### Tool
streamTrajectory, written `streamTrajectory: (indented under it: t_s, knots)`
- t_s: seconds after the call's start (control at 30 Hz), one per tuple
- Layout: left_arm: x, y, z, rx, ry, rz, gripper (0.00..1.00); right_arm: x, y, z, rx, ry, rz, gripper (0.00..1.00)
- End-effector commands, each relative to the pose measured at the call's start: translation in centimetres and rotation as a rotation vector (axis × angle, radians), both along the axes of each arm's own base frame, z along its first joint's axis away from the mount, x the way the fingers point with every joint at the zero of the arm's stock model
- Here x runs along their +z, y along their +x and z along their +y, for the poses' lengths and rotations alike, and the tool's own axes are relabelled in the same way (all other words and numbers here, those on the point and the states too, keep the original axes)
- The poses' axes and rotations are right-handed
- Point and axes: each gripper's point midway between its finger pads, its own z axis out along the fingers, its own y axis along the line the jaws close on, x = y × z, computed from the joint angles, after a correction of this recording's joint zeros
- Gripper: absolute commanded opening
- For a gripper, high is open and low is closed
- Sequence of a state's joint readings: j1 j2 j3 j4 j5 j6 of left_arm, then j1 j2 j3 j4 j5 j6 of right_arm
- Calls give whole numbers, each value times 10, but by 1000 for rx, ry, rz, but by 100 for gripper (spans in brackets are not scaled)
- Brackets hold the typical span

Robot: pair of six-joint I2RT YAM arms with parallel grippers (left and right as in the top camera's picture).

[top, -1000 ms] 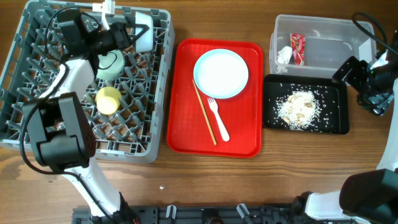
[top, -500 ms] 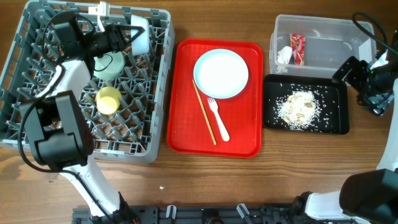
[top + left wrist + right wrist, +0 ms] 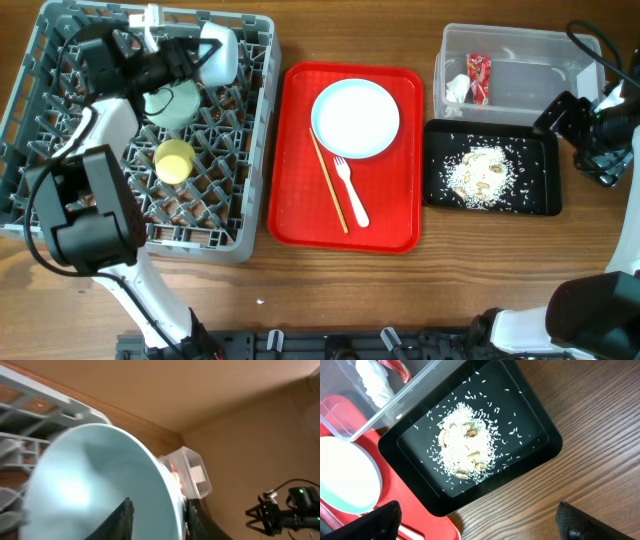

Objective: Sort waste into correct bins and load items into the dishwasher rack
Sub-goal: 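Place the light-blue bowl into the dish rack beside the green bowl, then grasp the wooden chopstick on the red tray with the left gripper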

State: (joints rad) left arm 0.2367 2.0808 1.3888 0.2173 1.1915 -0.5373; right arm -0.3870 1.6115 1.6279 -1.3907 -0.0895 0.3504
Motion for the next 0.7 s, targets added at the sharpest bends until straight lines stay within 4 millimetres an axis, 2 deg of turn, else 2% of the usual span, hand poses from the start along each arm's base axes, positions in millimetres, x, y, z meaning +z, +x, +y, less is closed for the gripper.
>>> streamTrajectory:
  t_s: [0.0, 0.07, 0.1, 0.13, 0.2, 0.27, 0.3, 0.4, 0.53, 0.67]
  knots:
    - [-14, 8, 20, 66, 16, 25, 50, 14, 1, 3, 16, -4, -45, 100]
    - [-14, 8, 28, 81, 15, 25, 61, 14, 1, 3, 15, -3, -45, 100]
    - [-14, 8, 34, 91, 15, 26, 72, 14, 1, 3, 15, -3, -44, 100]
    - [-14, 8, 38, 99, 14, 26, 78, 14, 1, 3, 15, -3, -44, 100]
    - [-12, 8, 47, 119, -5, 42, 85, 14, 1, 3, 15, -3, -42, 100]
    - [-3, 8, 46, 97, -28, 17, 90, 14, 1, 3, 15, -3, -42, 100]
    - [3, 7, 45, 86, -40, 0, 99, 14, 1, 3, 15, -3, -42, 99]
    - [32, 10, 48, 91, -61, -68, 100, 14, 1, 3, 15, -3, -42, 100]
    - [56, 8, 50, 115, -56, -97, 100, 14, 1, 3, 16, -3, -42, 100]
    - [81, -4, 33, 88, -59, -88, 100, 14, 1, 3, 16, -3, -42, 100]
